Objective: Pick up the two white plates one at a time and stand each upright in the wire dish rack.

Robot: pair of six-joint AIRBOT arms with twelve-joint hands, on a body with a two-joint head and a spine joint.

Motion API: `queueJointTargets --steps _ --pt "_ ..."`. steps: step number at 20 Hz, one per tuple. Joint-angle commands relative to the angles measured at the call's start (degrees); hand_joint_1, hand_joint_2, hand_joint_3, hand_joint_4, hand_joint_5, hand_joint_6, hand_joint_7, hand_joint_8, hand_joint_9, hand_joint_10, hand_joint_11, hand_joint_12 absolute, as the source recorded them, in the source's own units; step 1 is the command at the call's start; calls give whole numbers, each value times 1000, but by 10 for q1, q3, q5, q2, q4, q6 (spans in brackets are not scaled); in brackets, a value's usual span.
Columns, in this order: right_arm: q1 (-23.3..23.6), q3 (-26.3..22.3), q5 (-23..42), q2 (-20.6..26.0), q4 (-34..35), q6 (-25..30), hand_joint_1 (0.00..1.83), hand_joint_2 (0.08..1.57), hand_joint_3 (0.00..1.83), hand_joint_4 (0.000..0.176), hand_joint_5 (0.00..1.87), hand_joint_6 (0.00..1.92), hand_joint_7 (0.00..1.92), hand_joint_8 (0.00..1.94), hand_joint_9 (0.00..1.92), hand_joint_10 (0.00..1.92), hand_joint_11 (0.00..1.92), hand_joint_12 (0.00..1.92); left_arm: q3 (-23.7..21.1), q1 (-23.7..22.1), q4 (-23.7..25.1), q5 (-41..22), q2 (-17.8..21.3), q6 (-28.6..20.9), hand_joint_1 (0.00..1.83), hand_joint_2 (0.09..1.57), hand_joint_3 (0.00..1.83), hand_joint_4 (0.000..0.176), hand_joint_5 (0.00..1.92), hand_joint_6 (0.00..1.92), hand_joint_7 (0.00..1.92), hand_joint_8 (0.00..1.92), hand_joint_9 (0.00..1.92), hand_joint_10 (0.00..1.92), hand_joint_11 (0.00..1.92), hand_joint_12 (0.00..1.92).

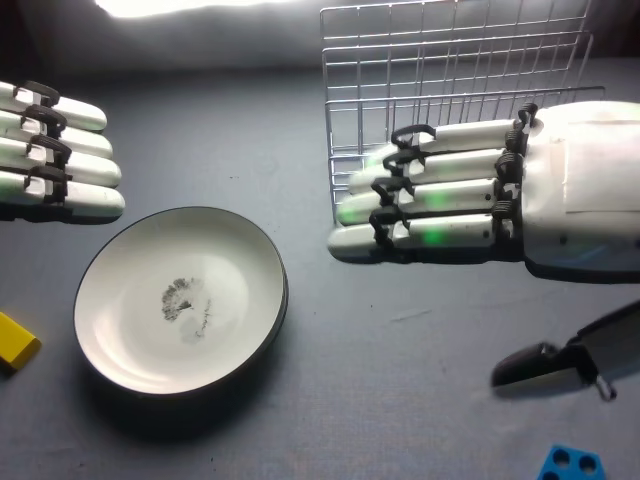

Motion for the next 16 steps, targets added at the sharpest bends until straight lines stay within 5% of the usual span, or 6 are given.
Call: queueJointTargets --steps 1,14,16 --pt "6 -2 58 2 33 -7 0 1086 30 0 0 0 0 0 0 0 0 0 2 -5 -55 -8 6 -2 0 1017 26 0 0 0 0 0 0 0 0 0" --pt "4 -3 -5 -7 25 -45 0 1095 13 0 0 0 0 0 0 0 0 0 15 -36 35 -5 -7 -4 0 1011 11 0 0 0 0 0 0 0 0 0" --pt "4 2 -5 -13 25 -42 0 1093 10 0 0 0 0 0 0 0 0 0 15 0 14 0 -10 20 0 1007 8 0 0 0 0 0 0 0 0 0"
